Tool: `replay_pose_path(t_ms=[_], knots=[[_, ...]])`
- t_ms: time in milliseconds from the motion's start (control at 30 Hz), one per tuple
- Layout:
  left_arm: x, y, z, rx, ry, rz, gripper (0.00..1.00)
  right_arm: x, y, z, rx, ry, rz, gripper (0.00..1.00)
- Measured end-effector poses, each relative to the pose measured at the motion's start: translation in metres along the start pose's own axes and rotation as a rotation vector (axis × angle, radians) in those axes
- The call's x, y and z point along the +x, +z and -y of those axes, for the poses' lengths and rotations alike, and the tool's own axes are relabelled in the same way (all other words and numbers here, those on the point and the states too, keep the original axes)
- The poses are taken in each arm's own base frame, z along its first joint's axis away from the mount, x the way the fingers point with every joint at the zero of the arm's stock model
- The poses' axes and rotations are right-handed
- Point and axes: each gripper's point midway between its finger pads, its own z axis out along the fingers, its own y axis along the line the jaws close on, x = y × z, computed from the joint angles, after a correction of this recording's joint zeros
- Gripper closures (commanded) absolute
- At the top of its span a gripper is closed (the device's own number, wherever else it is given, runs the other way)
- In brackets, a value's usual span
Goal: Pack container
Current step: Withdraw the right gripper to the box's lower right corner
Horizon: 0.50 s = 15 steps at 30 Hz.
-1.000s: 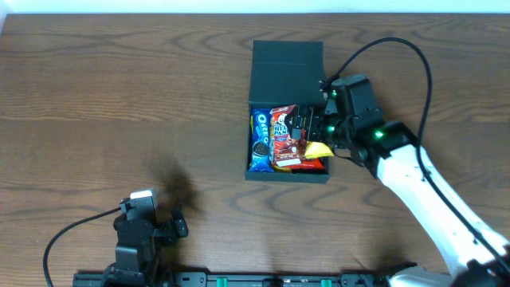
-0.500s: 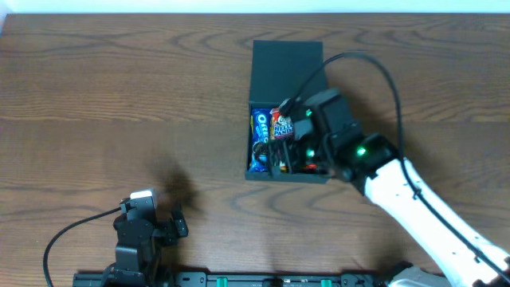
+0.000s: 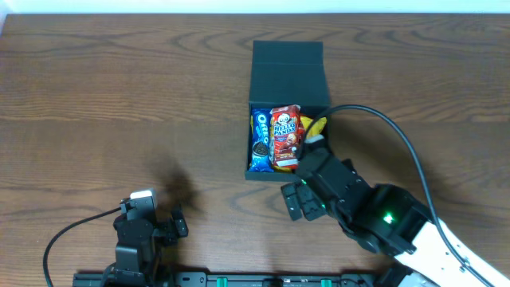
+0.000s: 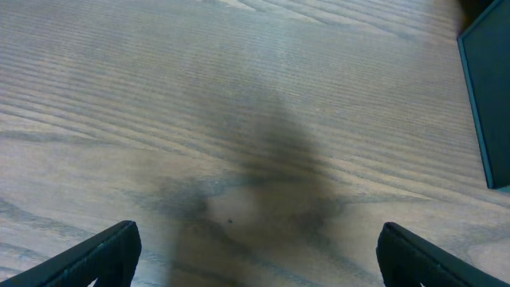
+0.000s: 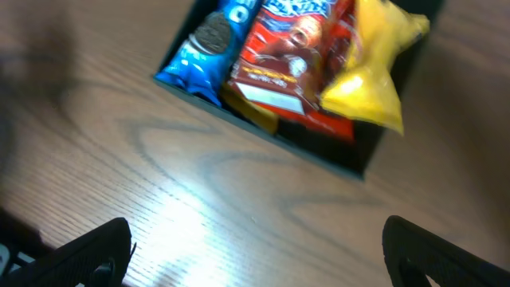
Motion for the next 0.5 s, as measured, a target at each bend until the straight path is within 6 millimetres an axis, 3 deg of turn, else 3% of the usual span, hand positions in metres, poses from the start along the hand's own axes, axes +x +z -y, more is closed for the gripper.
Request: replay_pose_path(t_ms=[233,500], knots=[[0.000,0.000,0.000,0.000,0.000,0.000,0.05,-0.014,-0.014,0.018,0.008,0.081,0.147,0.01],[0.000,0.000,0.000,0.000,0.000,0.000,0.04,-0.030,-0.022,0.067,0.121,0.060,0.226,0.01]])
